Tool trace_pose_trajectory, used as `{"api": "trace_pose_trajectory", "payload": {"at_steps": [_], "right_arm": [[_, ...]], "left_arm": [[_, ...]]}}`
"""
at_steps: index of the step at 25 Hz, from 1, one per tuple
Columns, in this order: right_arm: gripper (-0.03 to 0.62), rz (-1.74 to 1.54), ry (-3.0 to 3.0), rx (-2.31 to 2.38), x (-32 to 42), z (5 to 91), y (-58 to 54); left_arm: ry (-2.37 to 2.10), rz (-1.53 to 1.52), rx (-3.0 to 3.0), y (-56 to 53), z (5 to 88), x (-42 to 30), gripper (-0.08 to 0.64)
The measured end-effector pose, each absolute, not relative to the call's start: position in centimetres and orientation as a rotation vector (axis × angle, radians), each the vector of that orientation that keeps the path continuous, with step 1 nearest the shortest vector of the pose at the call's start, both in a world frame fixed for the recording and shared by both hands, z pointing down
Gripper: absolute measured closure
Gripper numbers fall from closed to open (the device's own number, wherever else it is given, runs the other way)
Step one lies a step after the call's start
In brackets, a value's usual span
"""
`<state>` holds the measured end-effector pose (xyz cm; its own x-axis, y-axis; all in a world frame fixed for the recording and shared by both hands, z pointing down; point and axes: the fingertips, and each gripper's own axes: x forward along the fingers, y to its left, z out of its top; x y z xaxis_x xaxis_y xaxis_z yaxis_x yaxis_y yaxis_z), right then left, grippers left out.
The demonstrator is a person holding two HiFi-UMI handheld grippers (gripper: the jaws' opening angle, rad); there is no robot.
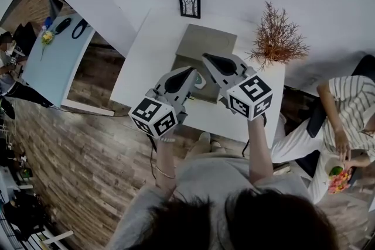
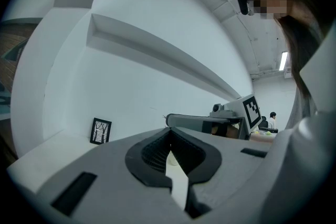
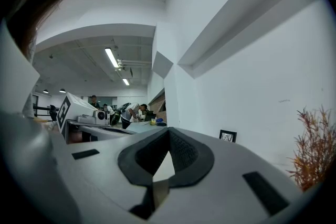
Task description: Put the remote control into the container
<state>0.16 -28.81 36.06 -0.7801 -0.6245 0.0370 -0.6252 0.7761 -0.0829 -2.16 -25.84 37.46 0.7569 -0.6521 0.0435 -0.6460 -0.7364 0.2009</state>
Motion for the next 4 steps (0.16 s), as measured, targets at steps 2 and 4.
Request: {"api": "trace_pose_trajectory", "payload": {"at_steps": [2, 4], "right_arm": [[0.595, 0.142, -2.956, 1.038, 0.20, 35.92, -28.62], [0.595, 0.142, -2.958, 1.035, 0.20, 35.78, -28.45]], "left_arm": [[-1.029, -0.043, 2.751, -25.67, 37.32, -2.12, 0.557], [-1.030, -0.043, 2.750, -25.50, 37.18, -2.12, 0.557]]}}
